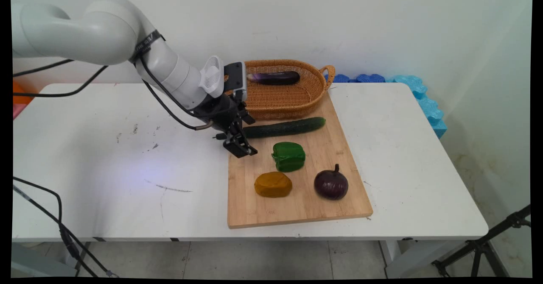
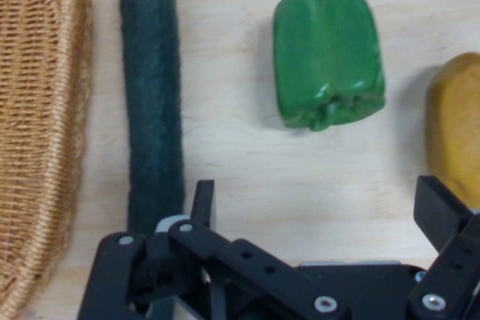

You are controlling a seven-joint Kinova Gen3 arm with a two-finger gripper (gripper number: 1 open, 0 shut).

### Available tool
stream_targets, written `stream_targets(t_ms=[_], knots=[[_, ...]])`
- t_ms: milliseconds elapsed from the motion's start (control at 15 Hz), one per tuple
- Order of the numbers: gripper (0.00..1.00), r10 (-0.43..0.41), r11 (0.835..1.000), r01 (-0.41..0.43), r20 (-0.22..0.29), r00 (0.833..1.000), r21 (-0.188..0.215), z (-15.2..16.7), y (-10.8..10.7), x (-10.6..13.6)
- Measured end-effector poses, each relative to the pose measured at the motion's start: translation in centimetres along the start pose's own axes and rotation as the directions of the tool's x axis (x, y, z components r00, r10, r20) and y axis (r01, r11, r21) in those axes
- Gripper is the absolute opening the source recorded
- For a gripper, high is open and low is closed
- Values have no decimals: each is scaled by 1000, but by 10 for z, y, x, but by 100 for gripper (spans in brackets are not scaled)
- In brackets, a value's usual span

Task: Pick up the cucumber from the cutting board

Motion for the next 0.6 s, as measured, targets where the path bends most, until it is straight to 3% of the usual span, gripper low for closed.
stream_targets(t_ms=[600], knots=[[100, -84, 996, 84, -25, 996, -13, 6, 17, 26]])
